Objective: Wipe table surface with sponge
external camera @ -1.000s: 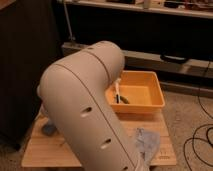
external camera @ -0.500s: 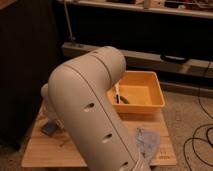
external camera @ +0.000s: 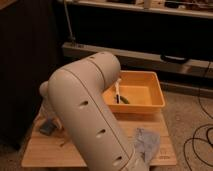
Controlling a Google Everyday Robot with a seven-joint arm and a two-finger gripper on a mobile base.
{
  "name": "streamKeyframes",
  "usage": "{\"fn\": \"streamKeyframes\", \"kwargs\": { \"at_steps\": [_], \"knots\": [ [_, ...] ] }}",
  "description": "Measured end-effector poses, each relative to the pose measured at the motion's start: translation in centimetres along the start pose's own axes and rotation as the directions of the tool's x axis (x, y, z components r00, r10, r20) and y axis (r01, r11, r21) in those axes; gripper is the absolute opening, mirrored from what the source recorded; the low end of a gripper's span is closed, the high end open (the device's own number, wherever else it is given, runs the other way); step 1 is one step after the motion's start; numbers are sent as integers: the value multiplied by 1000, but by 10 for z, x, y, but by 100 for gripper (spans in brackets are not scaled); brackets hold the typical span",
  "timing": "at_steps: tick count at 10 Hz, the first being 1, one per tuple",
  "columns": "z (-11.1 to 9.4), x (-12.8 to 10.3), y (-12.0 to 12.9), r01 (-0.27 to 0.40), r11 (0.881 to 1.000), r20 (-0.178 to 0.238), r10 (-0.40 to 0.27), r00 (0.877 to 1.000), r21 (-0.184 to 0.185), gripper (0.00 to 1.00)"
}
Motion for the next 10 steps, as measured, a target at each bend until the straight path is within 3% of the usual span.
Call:
{"fn": "streamKeyframes", "kwargs": {
  "at_steps": [5,10],
  "knots": [
    [-9,20,7,-28,998,-27,30,999,58,80],
    [-7,27,5,-6,997,-36,8,999,72,80]
  ]
}}
